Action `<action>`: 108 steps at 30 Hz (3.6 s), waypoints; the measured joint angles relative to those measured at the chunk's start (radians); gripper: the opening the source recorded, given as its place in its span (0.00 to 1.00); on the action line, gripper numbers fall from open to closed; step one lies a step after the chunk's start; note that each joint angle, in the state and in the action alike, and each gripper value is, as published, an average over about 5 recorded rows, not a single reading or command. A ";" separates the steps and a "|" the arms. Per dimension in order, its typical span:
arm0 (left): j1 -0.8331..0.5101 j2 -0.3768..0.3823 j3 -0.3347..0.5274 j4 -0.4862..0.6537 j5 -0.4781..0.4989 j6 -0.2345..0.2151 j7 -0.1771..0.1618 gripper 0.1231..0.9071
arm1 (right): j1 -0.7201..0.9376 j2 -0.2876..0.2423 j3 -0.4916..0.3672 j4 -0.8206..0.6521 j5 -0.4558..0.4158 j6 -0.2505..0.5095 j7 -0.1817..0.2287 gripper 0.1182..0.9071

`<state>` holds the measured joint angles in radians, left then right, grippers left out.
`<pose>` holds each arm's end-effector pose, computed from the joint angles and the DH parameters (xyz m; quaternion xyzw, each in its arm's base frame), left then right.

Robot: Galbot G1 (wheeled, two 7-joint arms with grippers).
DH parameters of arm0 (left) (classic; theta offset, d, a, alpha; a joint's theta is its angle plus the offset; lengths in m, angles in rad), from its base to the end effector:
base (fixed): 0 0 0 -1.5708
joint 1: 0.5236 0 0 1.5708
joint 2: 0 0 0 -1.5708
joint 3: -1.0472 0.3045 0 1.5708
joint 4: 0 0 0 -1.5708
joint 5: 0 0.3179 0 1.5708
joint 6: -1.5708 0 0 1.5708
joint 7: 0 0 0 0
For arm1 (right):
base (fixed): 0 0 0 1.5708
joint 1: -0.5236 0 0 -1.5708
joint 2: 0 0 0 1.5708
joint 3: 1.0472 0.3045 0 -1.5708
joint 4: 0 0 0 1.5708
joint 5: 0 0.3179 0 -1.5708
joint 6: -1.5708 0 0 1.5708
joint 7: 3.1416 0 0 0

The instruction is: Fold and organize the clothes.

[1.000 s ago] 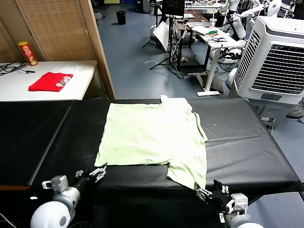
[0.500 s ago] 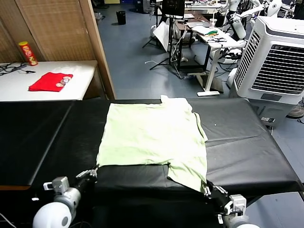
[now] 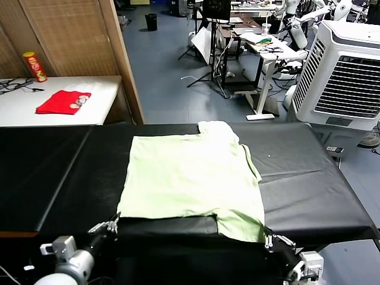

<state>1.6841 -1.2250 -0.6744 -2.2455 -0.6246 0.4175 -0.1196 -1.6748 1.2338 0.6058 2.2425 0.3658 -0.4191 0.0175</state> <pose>0.1456 0.0710 -0.2159 -0.0207 -0.9748 0.1039 0.1962 0.1456 -0.0545 -0.2216 0.0679 -0.9790 -0.0064 0.1922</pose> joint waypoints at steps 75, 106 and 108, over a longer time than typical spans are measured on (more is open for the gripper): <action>-0.220 0.053 0.077 0.292 0.119 -0.001 0.054 0.01 | 0.338 -0.124 -0.144 -0.317 0.009 -0.006 -0.042 0.00; 0.159 0.228 -0.028 0.006 0.149 0.084 -0.002 0.25 | -0.103 -0.144 -0.004 0.068 -0.011 -0.149 0.015 0.42; 0.174 0.234 -0.040 -0.018 0.128 0.108 -0.014 0.37 | -0.117 -0.151 0.013 0.100 0.014 -0.155 0.018 0.55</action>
<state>1.8582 -0.9912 -0.7145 -2.2635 -0.4963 0.5252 -0.1333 -1.7917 1.0828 0.6188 2.3424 0.3794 -0.5738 0.0354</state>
